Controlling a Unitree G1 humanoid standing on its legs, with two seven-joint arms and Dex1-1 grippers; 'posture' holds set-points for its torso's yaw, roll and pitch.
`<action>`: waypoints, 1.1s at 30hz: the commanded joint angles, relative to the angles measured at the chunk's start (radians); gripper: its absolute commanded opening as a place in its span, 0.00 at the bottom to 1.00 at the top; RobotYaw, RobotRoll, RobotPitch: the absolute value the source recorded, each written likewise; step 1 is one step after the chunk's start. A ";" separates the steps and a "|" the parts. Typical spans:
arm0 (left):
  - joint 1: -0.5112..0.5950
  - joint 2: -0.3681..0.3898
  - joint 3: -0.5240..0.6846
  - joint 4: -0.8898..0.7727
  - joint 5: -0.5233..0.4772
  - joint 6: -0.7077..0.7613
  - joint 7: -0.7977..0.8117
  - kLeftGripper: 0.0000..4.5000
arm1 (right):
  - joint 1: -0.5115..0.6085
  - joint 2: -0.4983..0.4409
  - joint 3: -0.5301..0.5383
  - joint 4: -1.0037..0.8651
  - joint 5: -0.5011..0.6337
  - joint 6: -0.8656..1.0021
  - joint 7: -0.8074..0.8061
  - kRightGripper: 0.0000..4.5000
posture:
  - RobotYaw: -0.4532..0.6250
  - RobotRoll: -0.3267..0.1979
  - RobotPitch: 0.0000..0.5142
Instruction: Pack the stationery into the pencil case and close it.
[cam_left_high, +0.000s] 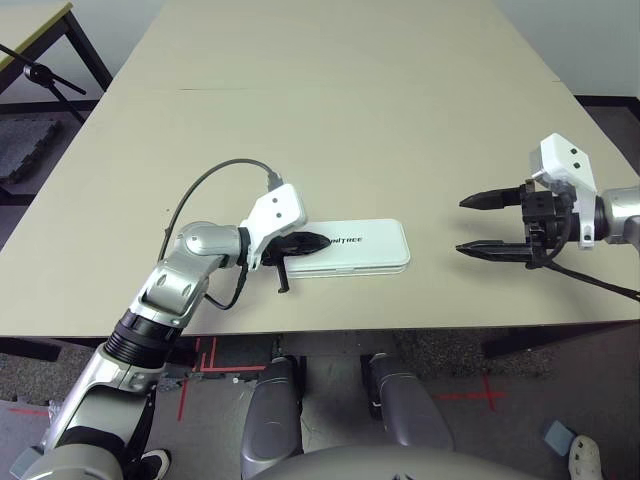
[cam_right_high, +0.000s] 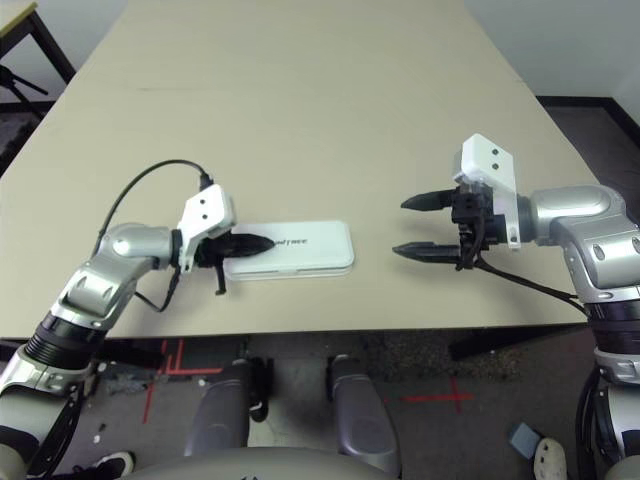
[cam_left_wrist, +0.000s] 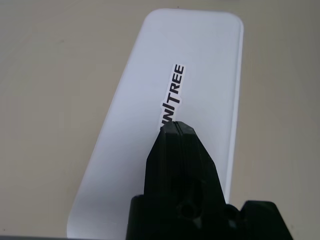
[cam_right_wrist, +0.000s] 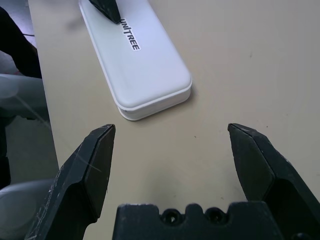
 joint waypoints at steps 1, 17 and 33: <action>0.026 0.018 -0.063 0.034 0.058 0.024 -0.008 0.00 | 0.000 0.012 0.015 0.005 -0.015 -0.022 -0.013 1.00 | 0.34 0.62 0.30; 0.047 -0.156 0.290 0.028 -0.176 -0.038 0.199 0.72 | -0.077 0.222 -0.082 0.156 -0.056 -0.181 -0.326 1.00 | 0.36 0.62 0.30; -0.119 -0.170 0.616 0.402 -0.136 -0.258 0.621 0.99 | -0.193 0.518 -0.303 0.486 -0.182 -0.488 -1.095 1.00 | 0.37 0.62 0.27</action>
